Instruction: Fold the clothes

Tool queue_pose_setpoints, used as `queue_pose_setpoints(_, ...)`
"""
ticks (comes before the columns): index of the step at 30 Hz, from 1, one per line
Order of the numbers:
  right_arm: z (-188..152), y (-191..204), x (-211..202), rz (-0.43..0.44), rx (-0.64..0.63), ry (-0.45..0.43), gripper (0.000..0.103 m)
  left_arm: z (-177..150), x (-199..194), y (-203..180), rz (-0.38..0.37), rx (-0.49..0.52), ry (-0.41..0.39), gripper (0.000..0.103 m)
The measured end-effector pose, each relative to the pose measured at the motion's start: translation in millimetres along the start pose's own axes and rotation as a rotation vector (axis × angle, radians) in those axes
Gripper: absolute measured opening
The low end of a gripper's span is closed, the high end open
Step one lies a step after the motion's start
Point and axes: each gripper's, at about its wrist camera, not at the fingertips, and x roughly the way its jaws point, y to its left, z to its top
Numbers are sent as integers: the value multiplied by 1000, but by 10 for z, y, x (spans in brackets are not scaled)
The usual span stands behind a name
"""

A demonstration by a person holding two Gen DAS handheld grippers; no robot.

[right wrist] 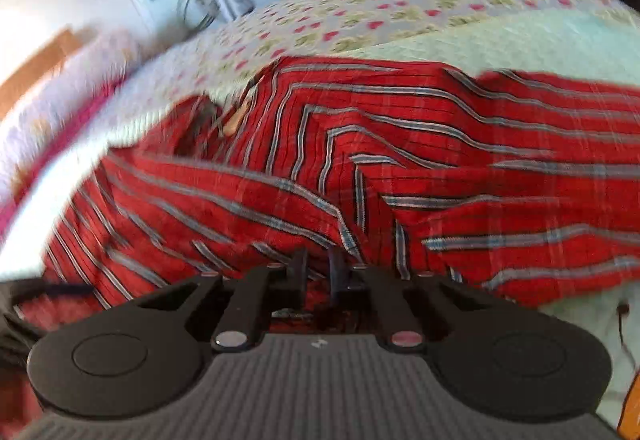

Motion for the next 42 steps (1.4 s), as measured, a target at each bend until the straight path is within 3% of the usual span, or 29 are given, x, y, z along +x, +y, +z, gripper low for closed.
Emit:
queue_pose_setpoints(3, 31, 199, -196, 38, -21, -56, 34, 11, -166, 157, -43, -75, -29, 92)
queue_pose_setpoints(7, 41, 332, -204, 95, -31, -84, 54, 80, -293, 275, 9, -87, -69, 92)
queue_pose_setpoints(10, -43, 212, 138, -14, -4, 28, 53, 125, -312, 393, 62, -99, -70, 92)
queue_pose_setpoints(11, -70, 189, 118, -13, 11, 3, 54, 127, -323, 448, 66, -112, -70, 92)
queue_pose_setpoints(17, -392, 285, -253, 148, 126, -159, 59, 219, -425, 817, 126, -192, -135, 89)
queue_pose_setpoints(23, -872, 244, -219, 259, 325, -149, 64, 634, -430, 1178, 184, -257, -199, 84)
queue_pose_setpoints(24, -909, 249, -244, 263, 331, -166, 64, 697, -437, 1259, 186, -295, -195, 79)
queue_pose_setpoints(27, -953, 397, -302, 242, 224, -191, 69, 779, -484, 1383, 169, -335, -204, 78)
queue_pose_setpoints(33, -1060, 383, -221, 251, 175, -227, 73, 1092, -334, 1481, 188, -308, -156, 75)
queue_pose_setpoints(37, -1089, 309, -229, 282, 206, -244, 73, 1441, -142, 1613, 346, -244, -85, 75)
queue_pose_setpoints(40, -1104, 292, -235, 290, 210, -250, 73, 1429, 17, 1677, 385, -187, -43, 75)
queue_pose_setpoints(42, -1107, 268, -229, 300, 218, -255, 72, 1335, 94, 1630, 360, -109, -23, 69)
